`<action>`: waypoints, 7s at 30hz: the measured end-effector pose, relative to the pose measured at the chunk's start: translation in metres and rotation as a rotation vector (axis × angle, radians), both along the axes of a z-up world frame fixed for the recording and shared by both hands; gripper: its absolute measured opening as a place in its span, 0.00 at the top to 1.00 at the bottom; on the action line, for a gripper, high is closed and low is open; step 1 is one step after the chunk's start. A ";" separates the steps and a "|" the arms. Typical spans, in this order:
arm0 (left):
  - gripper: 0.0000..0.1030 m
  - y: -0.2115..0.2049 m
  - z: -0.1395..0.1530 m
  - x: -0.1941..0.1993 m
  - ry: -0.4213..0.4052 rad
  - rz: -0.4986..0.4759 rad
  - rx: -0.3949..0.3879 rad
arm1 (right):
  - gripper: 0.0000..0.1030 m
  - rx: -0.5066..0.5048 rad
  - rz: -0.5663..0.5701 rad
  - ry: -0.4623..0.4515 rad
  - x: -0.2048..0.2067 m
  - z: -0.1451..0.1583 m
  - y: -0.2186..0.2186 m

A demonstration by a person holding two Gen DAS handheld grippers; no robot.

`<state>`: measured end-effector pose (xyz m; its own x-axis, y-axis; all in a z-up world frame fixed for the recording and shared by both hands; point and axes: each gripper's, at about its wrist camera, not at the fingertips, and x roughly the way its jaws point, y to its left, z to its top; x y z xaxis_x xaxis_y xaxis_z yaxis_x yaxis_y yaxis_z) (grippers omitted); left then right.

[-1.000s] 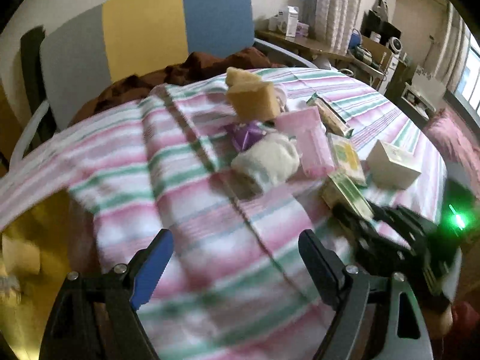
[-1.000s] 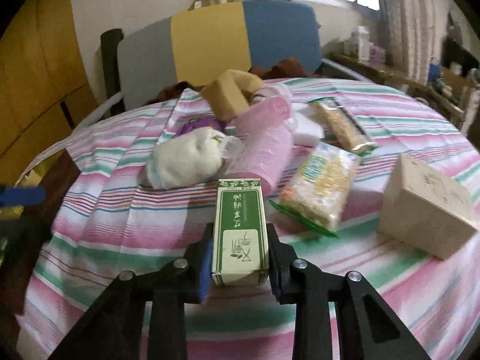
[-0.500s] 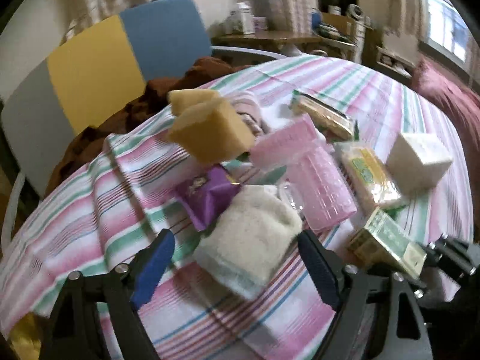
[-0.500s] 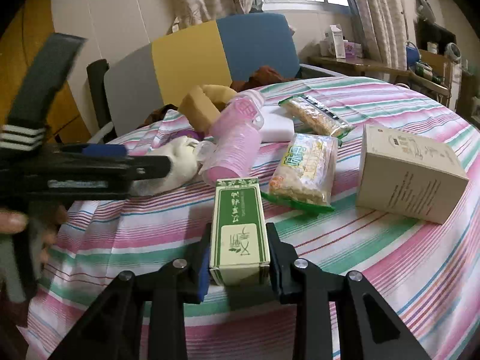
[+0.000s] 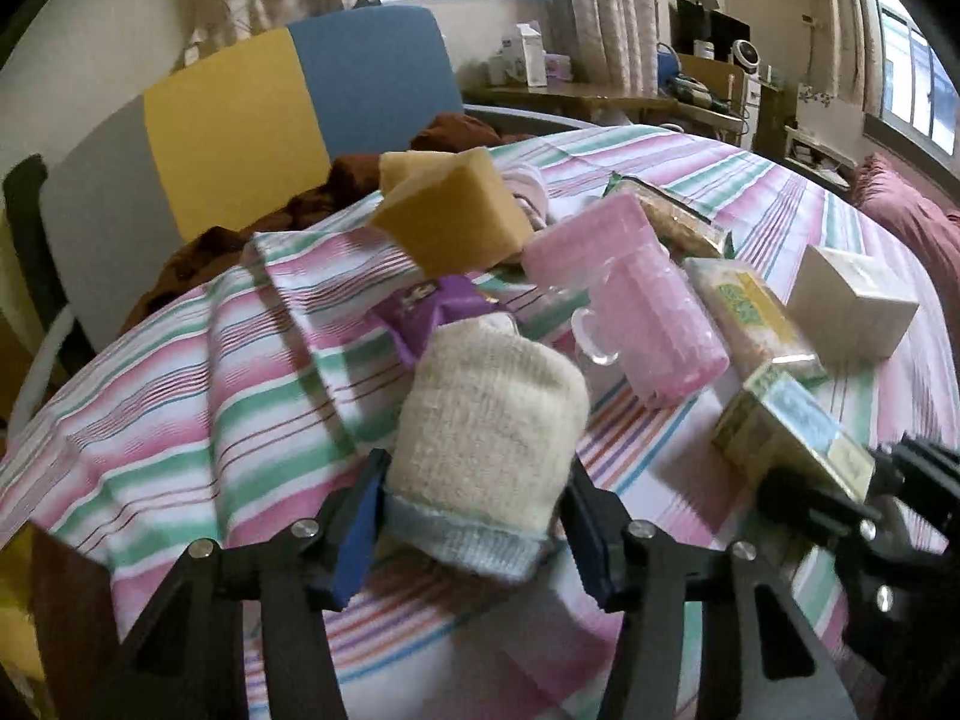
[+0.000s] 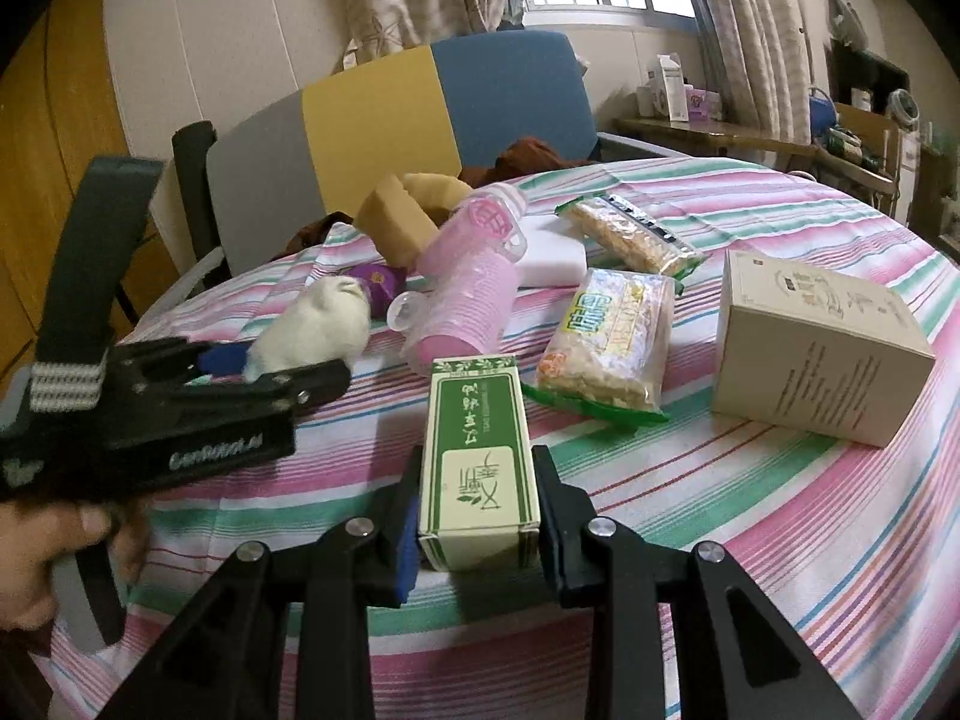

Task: Organize objects
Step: 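Grasp the green tea box with the right tool while the left tool grasps the white cloth pouch, then lower the white pouch into the tray with the left tool while the right tool places the tea box, then move both tools back over the remaining items on the cloth, then grasp the pink hair roller with the right tool while the left tool grasps a clear plastic roller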

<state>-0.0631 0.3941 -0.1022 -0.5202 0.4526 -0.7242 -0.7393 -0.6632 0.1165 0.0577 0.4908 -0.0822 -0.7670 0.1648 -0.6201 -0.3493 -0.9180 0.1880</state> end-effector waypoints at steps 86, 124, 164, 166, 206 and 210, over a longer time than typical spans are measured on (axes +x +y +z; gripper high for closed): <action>0.31 -0.399 0.053 0.046 -0.128 0.769 0.264 | 0.29 -0.010 0.571 0.004 -0.029 0.093 -0.306; 0.31 -0.158 0.069 0.113 -0.203 0.167 0.172 | 0.31 0.057 -0.017 -0.060 0.032 0.047 -0.022; 0.31 -0.130 0.048 0.068 -0.271 0.282 0.172 | 0.23 -0.048 0.101 0.027 -0.057 0.069 0.007; 0.31 -0.122 0.046 0.062 -0.274 0.283 0.171 | 0.23 -0.040 0.070 -0.006 -0.078 0.068 0.028; 0.35 -0.009 0.008 0.023 -0.225 0.195 0.109 | 0.63 -0.036 0.002 0.005 0.023 0.017 0.024; 0.36 -0.014 0.011 0.017 -0.216 0.194 0.104 | 0.63 -0.041 0.015 0.006 0.033 0.018 0.019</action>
